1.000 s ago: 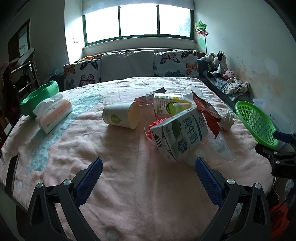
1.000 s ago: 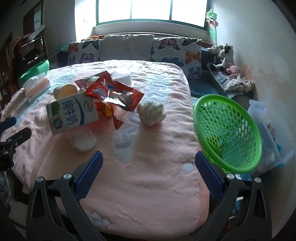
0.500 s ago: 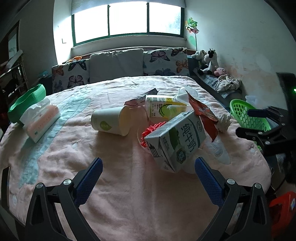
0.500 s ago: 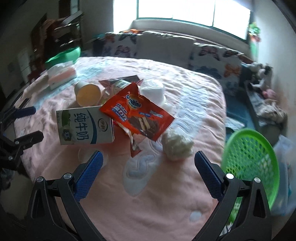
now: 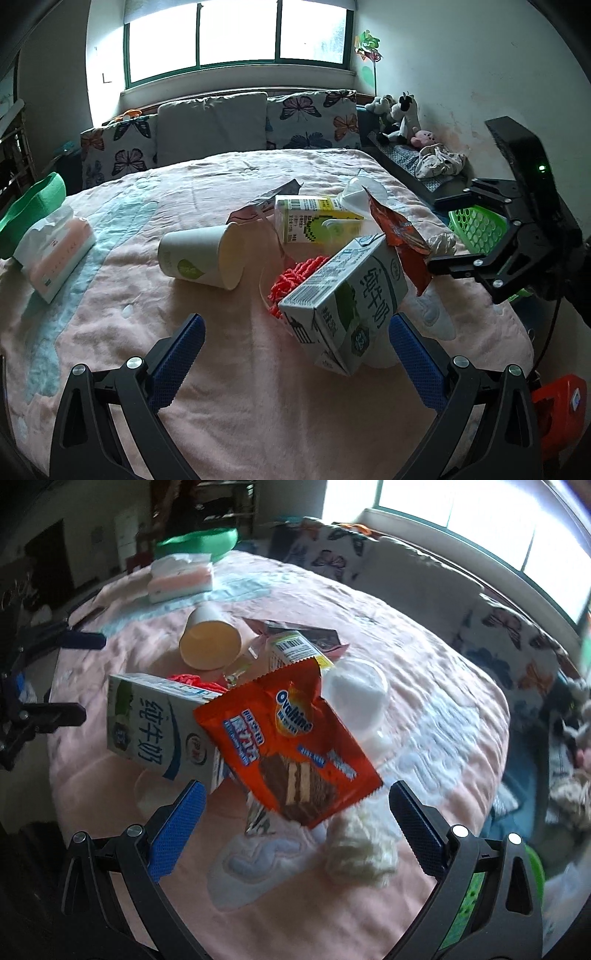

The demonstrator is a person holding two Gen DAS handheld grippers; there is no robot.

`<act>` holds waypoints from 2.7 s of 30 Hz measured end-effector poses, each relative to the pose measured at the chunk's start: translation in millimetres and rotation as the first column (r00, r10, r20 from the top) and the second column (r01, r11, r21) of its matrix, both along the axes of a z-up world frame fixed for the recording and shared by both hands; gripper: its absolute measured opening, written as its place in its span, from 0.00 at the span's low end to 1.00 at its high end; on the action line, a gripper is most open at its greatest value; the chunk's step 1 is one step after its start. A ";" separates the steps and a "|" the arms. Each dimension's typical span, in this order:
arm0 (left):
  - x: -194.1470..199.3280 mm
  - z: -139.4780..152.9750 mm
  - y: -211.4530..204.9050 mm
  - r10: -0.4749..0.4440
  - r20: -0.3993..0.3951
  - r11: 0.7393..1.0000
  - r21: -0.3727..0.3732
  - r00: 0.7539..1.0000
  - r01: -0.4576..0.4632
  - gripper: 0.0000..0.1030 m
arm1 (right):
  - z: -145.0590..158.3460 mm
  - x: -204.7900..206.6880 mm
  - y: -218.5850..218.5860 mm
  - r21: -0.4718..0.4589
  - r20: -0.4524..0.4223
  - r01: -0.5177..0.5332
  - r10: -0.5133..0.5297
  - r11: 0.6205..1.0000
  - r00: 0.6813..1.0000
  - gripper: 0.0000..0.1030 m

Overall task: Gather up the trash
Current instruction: 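Grasp the orange Ovaltine wrapper with the right tool while the left tool reaches the milk carton, then grasp the white milk carton with the left tool while the right tool lifts the wrapper, then drop the wrapper into the green basket with the right tool while the left tool carries the carton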

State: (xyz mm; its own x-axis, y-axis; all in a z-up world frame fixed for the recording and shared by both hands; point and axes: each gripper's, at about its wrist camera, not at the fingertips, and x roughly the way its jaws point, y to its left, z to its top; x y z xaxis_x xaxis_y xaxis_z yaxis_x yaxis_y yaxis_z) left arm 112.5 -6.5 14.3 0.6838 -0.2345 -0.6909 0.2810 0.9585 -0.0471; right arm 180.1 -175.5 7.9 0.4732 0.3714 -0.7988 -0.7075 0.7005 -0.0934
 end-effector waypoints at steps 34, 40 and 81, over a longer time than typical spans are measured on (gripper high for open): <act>65.0 -8.3 -39.8 -0.338 -0.123 0.941 -0.075 0.933 0.331 0.76 | 1.5 4.5 -7.0 0.040 0.002 -0.029 0.029 0.999 1.000 0.60; 74.9 -12.5 -40.5 -0.365 -0.157 0.931 -0.086 0.918 0.356 0.71 | 15.8 -17.7 -27.7 0.118 0.015 0.064 -0.066 0.991 0.998 0.60; 34.9 49.0 -61.6 -0.340 -0.018 0.937 -0.096 0.940 0.337 0.46 | 28.5 -92.1 -185.4 0.306 -0.009 0.606 -0.635 0.734 0.773 0.60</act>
State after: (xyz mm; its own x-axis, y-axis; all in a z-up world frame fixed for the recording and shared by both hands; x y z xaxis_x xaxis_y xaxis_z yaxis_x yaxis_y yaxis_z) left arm 147.4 -68.1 63.3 0.5297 -0.5101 -0.6776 0.5845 0.7985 -0.1442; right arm 88.0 -360.9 36.4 0.7405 0.1655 -0.6514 -0.1044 0.9858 0.1318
